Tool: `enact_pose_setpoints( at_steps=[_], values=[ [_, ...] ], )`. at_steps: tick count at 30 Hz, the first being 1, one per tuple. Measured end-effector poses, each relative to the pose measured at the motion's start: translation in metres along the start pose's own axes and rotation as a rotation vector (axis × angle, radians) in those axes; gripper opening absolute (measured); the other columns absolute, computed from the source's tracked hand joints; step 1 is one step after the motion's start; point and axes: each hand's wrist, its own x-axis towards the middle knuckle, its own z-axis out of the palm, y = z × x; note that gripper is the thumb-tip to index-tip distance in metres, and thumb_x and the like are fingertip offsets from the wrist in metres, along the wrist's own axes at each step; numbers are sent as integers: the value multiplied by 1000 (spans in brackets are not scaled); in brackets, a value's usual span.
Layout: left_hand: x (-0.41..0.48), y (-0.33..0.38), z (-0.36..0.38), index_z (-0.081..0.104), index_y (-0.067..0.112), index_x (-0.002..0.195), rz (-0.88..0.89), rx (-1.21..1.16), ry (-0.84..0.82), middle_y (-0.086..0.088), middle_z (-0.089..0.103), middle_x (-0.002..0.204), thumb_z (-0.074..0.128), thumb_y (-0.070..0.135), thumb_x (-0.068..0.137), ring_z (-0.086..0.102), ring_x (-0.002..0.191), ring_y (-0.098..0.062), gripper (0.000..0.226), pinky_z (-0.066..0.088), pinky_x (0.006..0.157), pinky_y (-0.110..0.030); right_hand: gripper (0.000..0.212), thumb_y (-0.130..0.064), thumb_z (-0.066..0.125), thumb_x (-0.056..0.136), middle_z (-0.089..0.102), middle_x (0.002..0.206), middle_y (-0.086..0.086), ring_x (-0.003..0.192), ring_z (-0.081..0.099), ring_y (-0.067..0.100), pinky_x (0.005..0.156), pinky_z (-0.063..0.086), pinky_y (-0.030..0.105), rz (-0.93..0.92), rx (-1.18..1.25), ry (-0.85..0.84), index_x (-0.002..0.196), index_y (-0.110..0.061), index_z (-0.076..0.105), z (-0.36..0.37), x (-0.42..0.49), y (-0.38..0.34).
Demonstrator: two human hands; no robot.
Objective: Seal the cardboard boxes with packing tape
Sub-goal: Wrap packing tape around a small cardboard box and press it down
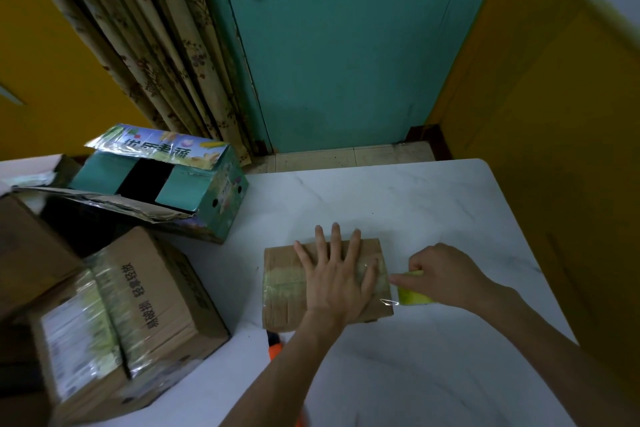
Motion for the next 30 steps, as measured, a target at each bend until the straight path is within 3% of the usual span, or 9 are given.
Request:
enact_pose_setpoints(
  at_steps=[4, 8, 12, 15, 17, 23, 25, 28, 30],
  values=[
    [0, 1, -2, 7, 32, 162, 3, 39, -64, -14, -2, 170, -7, 83, 82, -11, 154, -43, 95, -20, 108, -75, 63, -73, 58, 77, 39, 46, -2, 46, 39, 9, 50, 28, 27, 5, 60, 2, 48, -20, 43, 11, 0, 4],
    [1, 2, -4, 30, 27, 155, -13, 9, -51, -16, 28, 161, 6, 85, 86, 8, 153, -43, 93, -13, 110, -77, 66, -80, 50, 73, 40, 45, -1, 42, 41, 7, 47, 30, 26, 62, 257, -68, 51, -18, 44, 26, -5, 8],
    [-1, 0, -4, 38, 25, 147, 10, -30, -41, -12, 42, 148, 19, 83, 87, 24, 148, -42, 85, -9, 110, -77, 37, -47, 68, 88, 73, 67, 2, 57, 70, 15, 54, 53, 27, 93, 451, -399, 80, -11, 66, 13, -10, 5],
    [-6, -5, -4, 42, 26, 143, 64, -32, -18, -9, 47, 140, 23, 83, 87, 31, 144, -40, 82, -6, 111, -77, 27, -35, 73, 88, 76, 79, 10, 73, 74, 27, 68, 60, 36, 78, 568, -586, 91, -10, 65, 7, -12, 5],
    [-13, -8, -3, 47, 27, 138, 102, -14, 2, -7, 51, 135, 26, 85, 85, 36, 142, -40, 81, 0, 110, -79, 22, -31, 73, 89, 75, 79, 11, 73, 72, 28, 67, 60, 36, 63, 589, -645, 89, -11, 65, 12, -16, -1],
    [-13, 12, -14, 45, 23, 133, -62, 37, -142, -9, 40, 148, 17, 91, 72, 14, 150, -42, 96, -14, 103, -79, 12, -31, 65, 86, 75, 74, 7, 61, 71, 19, 62, 57, 32, 8, 455, -568, 79, -21, 63, 33, -28, -24],
    [-9, 17, -11, 51, 23, 126, -69, 6, -138, -9, 45, 140, 22, 82, 71, 24, 145, -42, 85, -12, 101, -83, 15, -33, 66, 85, 75, 72, 5, 63, 73, 21, 65, 59, 34, 5, 473, -534, 81, -18, 66, 39, -28, -19],
    [-9, 16, -1, 60, 22, 103, -56, -55, -20, -5, 56, 109, 40, 70, 72, 50, 118, -34, 61, -2, 101, -87, 19, -33, 72, 85, 74, 70, 6, 61, 71, 19, 61, 59, 30, 58, 584, -512, 80, -15, 70, 49, -30, -11],
    [-11, 14, 6, 60, 22, 95, -47, -62, 56, -3, 56, 100, 46, 68, 72, 55, 106, -31, 53, 1, 100, -87, 20, -32, 74, 83, 72, 68, 10, 59, 69, 20, 59, 57, 29, 123, 652, -522, 72, -17, 70, 55, -29, -8]
  ],
)
